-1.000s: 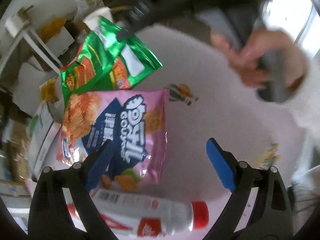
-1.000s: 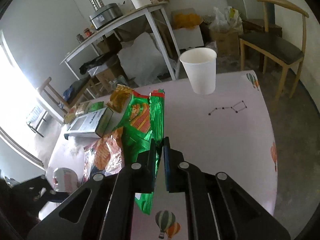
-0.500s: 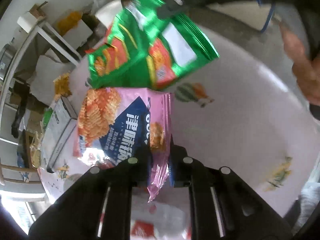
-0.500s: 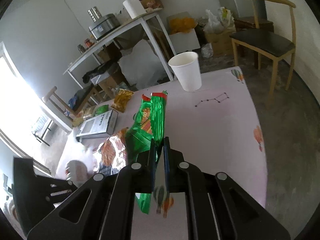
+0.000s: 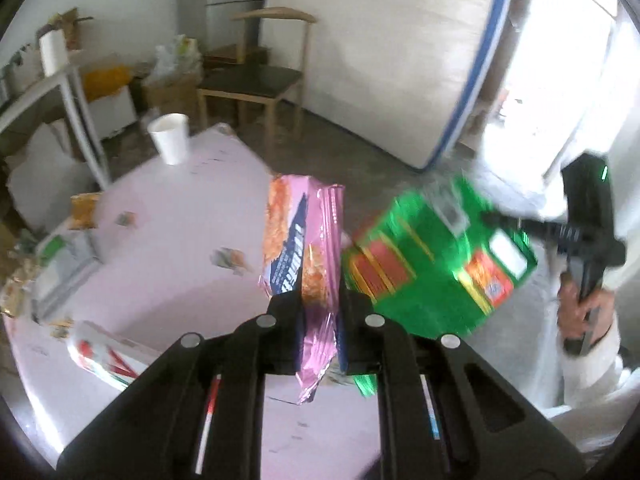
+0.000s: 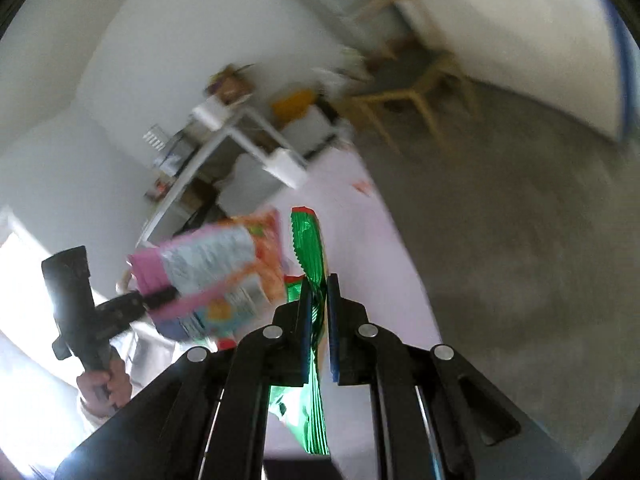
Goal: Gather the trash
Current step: 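Carry both chip bags to the blue basket and open both grippers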
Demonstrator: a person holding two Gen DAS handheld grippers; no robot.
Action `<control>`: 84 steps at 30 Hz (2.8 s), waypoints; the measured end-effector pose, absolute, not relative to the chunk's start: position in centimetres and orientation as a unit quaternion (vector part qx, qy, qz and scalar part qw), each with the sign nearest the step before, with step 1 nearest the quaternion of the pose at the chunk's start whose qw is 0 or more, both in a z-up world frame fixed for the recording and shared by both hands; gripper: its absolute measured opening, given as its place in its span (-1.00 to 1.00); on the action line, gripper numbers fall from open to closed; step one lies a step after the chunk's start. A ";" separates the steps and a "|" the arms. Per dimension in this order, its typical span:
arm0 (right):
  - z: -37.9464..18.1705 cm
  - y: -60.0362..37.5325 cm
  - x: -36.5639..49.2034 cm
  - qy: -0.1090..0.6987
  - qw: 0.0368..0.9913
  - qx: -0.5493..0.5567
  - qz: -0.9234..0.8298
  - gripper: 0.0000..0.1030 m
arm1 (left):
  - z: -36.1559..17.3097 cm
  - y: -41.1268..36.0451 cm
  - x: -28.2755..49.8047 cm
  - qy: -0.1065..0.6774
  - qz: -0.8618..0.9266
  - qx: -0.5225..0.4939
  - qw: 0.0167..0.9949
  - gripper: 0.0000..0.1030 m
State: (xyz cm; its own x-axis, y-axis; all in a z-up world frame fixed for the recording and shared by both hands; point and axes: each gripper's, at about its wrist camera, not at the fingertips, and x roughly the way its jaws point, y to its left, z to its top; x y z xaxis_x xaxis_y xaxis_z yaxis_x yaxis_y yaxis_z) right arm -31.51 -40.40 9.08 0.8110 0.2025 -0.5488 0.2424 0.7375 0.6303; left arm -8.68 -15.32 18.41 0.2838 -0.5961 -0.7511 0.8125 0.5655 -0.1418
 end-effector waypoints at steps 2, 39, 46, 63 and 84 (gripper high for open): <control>6.1 -41.4 -36.3 0.322 0.857 0.399 -0.042 -0.85 | 18.2 -16.1 -10.6 0.397 -0.461 0.141 0.781 -0.80; -19.2 -37.0 -45.2 0.543 0.778 0.169 -0.267 0.69 | 17.0 -22.8 -24.5 0.381 -0.559 0.203 0.708 -0.79; -31.3 -35.2 -41.5 0.688 0.669 0.247 -0.135 -0.43 | 16.2 -22.5 -24.2 0.394 -0.555 0.199 0.706 -0.79; -42.1 -38.6 -34.9 0.758 0.549 0.286 -0.205 -0.42 | 14.8 -24.4 -24.8 0.428 -0.575 0.197 0.669 -0.79; -17.7 -46.9 -52.9 0.507 0.671 0.423 -0.338 0.23 | -12.3 -36.3 -33.7 0.637 -0.545 0.343 0.424 -0.72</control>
